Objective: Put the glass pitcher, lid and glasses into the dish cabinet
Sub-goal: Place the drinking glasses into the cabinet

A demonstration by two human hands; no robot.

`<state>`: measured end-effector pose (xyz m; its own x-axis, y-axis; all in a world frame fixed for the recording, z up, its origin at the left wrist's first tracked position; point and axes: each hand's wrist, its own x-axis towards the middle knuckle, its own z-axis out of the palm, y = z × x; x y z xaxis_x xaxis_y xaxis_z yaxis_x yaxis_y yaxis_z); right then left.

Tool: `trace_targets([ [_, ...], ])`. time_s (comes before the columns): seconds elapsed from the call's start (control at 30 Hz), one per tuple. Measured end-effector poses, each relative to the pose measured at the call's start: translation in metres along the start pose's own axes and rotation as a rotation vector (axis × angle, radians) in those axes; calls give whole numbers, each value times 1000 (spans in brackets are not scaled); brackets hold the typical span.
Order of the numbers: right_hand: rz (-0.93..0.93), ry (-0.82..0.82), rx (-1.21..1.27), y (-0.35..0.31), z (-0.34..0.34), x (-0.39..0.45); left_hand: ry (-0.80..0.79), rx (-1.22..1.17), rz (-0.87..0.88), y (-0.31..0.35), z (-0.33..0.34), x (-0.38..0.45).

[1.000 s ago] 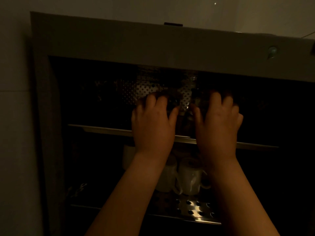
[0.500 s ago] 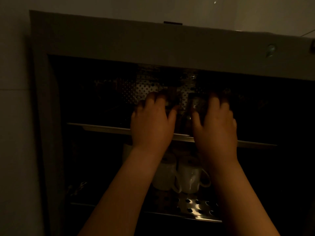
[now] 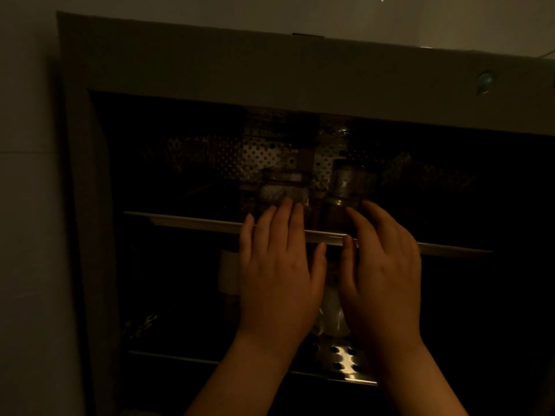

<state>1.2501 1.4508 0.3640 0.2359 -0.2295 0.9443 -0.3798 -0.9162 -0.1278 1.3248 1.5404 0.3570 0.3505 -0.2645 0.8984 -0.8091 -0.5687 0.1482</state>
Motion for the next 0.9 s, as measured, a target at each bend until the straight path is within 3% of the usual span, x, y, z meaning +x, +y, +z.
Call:
trace_targets([
  [0.53, 4, -154, -111, 2, -15, -18, -62, 42, 73, -7, 0, -18],
  [0.73, 65, -247, -64, 3, -50, -47, -145, -83, 41, 13, -7, -54],
  [0.9, 123, -253, -176, 13, -102, -76, -235, -247, 114, 51, -15, -89],
])
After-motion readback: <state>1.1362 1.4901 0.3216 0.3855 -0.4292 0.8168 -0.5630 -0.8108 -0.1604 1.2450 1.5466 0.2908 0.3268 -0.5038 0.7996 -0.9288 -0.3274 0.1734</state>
